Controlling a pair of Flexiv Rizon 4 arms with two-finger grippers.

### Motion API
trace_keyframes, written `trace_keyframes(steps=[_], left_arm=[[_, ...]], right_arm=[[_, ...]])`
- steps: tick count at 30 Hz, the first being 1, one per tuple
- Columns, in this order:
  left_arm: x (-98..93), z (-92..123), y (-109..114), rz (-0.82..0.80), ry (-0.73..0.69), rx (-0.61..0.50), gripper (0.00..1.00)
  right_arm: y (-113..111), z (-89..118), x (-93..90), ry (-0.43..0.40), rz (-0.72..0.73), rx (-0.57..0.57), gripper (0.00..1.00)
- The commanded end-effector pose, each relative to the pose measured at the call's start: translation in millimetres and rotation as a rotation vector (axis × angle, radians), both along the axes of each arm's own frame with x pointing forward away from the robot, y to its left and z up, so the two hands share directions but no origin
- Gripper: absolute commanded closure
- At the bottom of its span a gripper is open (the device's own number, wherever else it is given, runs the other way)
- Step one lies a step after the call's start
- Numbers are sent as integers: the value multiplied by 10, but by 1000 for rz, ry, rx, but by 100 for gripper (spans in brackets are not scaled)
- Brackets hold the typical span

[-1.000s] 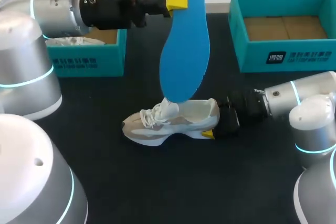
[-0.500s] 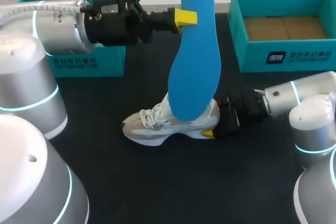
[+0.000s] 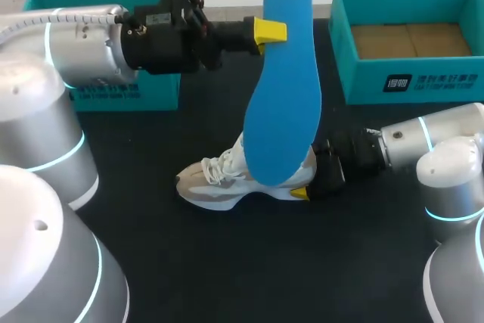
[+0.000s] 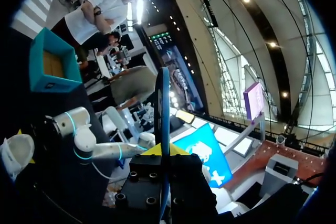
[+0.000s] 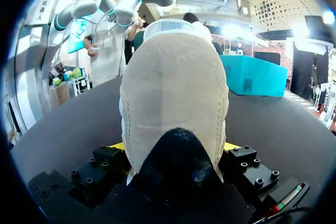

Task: Take the shoe out of the shoebox, open the shoe tongue, remove and reinsert the insole, then place the shoe into the shoebox

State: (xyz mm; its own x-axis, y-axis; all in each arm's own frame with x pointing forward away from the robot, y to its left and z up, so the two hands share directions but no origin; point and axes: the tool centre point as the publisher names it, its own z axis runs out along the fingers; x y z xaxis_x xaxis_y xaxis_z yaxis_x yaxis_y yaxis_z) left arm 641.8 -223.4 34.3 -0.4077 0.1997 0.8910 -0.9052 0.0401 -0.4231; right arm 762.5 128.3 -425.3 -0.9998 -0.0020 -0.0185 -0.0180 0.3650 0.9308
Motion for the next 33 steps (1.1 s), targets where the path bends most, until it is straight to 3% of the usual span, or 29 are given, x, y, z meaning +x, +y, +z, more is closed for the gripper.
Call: trace_keyframes(steps=[1, 18, 19, 21, 23, 24, 33], left_arm=[[-48, -9, 36, 7, 1, 0, 100], [-48, -9, 36, 7, 1, 0, 100], [-48, -9, 36, 7, 1, 0, 100], [-48, -9, 36, 7, 1, 0, 100], [-48, -9, 36, 7, 1, 0, 100], [-48, -9, 36, 7, 1, 0, 100], [-48, -9, 36, 7, 1, 0, 100]], right_arm=[[36, -41, 10, -1, -2, -3, 100], [36, -41, 10, -1, -2, -3, 100], [36, -41, 10, -1, -2, -3, 86], [36, -41, 10, -1, -2, -3, 78], [36, -41, 10, -1, -2, -3, 55], [36, -41, 10, -1, -2, -3, 0], [-38, 24, -36, -5, -17, -29, 0]])
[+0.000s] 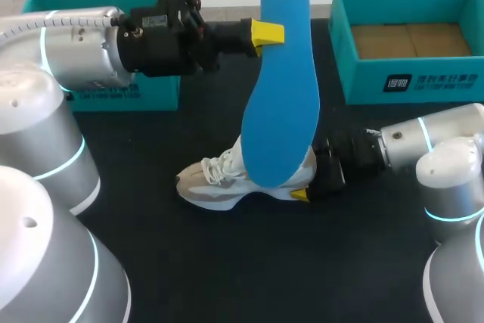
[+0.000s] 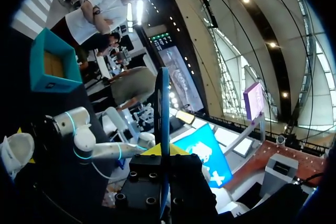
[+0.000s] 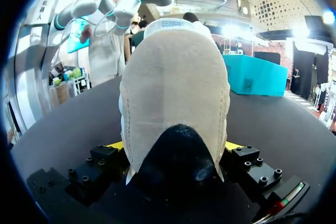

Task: Take the shoe out of the shoebox, open the shoe tongue, remove and reinsert the insole, then place the shoe into the shoebox

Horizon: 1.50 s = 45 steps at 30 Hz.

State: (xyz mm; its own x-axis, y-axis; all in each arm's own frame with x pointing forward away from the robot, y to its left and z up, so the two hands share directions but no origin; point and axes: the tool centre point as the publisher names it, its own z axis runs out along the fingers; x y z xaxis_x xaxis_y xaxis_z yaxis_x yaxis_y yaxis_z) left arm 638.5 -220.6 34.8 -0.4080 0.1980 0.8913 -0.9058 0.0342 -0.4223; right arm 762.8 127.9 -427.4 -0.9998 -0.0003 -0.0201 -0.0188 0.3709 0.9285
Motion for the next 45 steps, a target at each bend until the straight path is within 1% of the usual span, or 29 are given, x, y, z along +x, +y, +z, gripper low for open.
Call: trace_keyframes(steps=[1, 7, 10, 16, 22, 25, 26, 29, 30, 31, 42, 45], left_arm=[[-15, -15, 8, 1, 0, 1, 100], [-15, -15, 8, 1, 0, 1, 100], [-15, -15, 8, 1, 0, 1, 100], [-15, -15, 8, 1, 0, 1, 100], [-15, -15, 8, 1, 0, 1, 100], [-15, -15, 8, 1, 0, 1, 100], [-15, -15, 8, 1, 0, 1, 100], [-15, -15, 8, 1, 0, 1, 100], [-15, -15, 8, 1, 0, 1, 100], [-15, -15, 8, 1, 0, 1, 100], [-15, -15, 8, 1, 0, 1, 100], [-15, -15, 8, 1, 0, 1, 100]], right_arm=[[-54, 65, -51, -4, -17, -32, 0], [-146, 211, -101, -3, -35, -95, 0], [-192, 299, -104, 0, -38, -147, 0], [-270, 569, -97, 44, -50, -373, 0], [-223, 841, -107, 40, -48, -618, 0], [-184, 925, -119, 29, -59, -720, 0], [-174, 933, -123, 23, -62, -762, 0], [-148, 947, -127, 9, -82, -835, 0], [-143, 946, -126, 17, -117, -850, 0], [-157, 938, -123, 21, -133, -804, 0], [-157, 938, -123, 21, -133, -804, 0], [-126, 928, -97, -5, -117, -837, 0]])
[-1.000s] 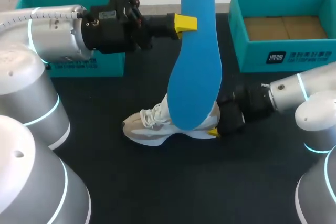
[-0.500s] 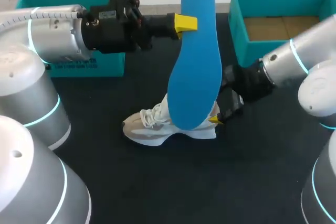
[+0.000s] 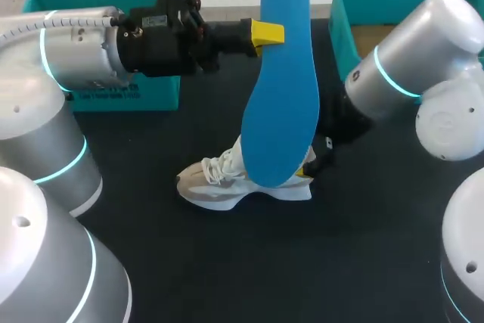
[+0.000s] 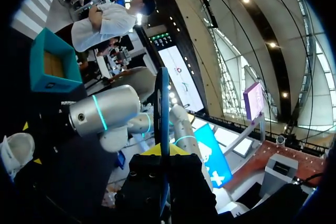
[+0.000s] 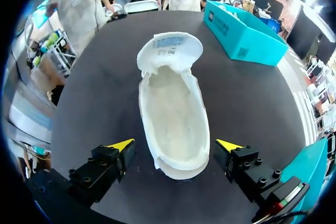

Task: Take the shoe out of the shoebox, open the shoe tongue, remove and reinsert the insole, then place the shoe into the shoebox

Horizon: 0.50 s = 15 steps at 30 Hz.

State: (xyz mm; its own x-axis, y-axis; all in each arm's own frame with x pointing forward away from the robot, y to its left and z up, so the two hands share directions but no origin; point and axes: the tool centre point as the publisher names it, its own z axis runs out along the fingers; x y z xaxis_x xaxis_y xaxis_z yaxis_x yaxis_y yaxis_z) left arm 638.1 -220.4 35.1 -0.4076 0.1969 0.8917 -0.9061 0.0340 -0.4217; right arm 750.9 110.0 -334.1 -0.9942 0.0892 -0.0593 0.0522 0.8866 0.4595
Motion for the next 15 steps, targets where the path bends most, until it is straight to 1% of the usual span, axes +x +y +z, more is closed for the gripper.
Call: trace_keyframes(steps=[1, 5, 9, 15], left_arm=[[-11, -18, 6, 1, 0, 0, 100], [-11, -18, 6, 1, 0, 0, 100], [-11, -18, 6, 1, 0, 0, 100], [-11, -18, 6, 1, 0, 0, 100]], right_arm=[[54, 1, 38, 4, 1, -136, 0], [79, 83, 115, 1, 17, -183, 0], [160, 154, 196, 3, 50, -237, 0], [282, 102, 257, 29, 88, -280, 0]])
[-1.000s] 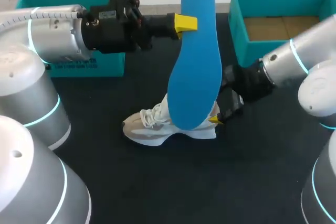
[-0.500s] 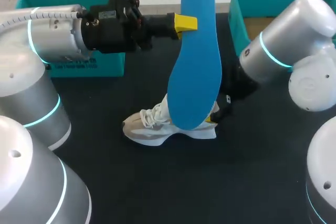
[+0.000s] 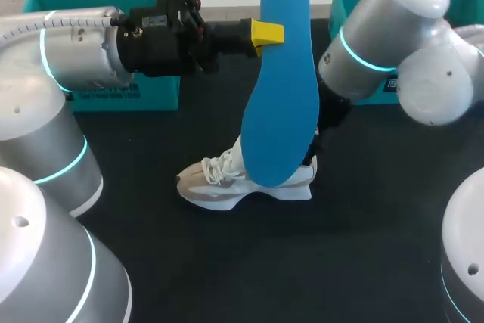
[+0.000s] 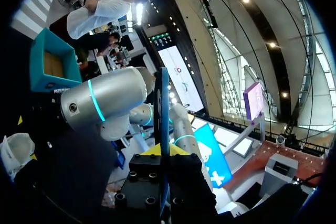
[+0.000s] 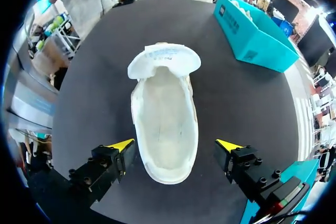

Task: Take the shoe out of the shoebox, open the shoe tongue, remove and reinsert the insole, then place the shoe into the shoebox

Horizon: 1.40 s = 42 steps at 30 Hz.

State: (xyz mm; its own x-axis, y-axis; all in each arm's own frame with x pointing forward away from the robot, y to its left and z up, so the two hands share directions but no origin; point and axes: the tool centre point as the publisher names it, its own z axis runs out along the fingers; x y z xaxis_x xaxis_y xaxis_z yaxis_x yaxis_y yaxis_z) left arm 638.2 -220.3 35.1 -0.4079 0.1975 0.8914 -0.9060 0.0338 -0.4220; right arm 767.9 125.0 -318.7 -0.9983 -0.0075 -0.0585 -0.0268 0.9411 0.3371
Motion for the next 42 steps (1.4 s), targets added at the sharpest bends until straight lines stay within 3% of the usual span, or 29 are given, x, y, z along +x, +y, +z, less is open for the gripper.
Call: trace_keyframes(steps=[1, 12, 19, 25, 27, 29, 32, 34, 35, 42], left_arm=[[-12, -18, 5, 1, 0, 1, 100], [-12, -18, 5, 1, 0, 1, 100], [-12, -18, 5, 1, 0, 1, 100], [-12, -18, 5, 1, 0, 1, 100], [-12, -18, 5, 1, 0, 1, 100], [-12, -18, 5, 1, 0, 1, 100], [-12, -18, 5, 1, 0, 1, 100], [-12, -18, 5, 1, 0, 1, 100], [-12, -18, 5, 1, 0, 1, 100], [-12, -18, 5, 1, 0, 1, 100]], right_arm=[[143, -67, 87, 21, -2, -150, 0], [163, -132, 64, 20, -21, -143, 0], [339, -394, 298, 56, -4, -163, 0], [350, -594, 417, 56, 5, -154, 0], [355, -656, 433, 74, 16, -171, 16], [363, -711, 429, 91, 22, -180, 42], [362, -788, 399, 112, 23, -180, 64], [371, -825, 378, 131, 22, -186, 91], [374, -839, 369, 131, 21, -182, 99], [352, -866, 302, 170, -48, -177, 100]])
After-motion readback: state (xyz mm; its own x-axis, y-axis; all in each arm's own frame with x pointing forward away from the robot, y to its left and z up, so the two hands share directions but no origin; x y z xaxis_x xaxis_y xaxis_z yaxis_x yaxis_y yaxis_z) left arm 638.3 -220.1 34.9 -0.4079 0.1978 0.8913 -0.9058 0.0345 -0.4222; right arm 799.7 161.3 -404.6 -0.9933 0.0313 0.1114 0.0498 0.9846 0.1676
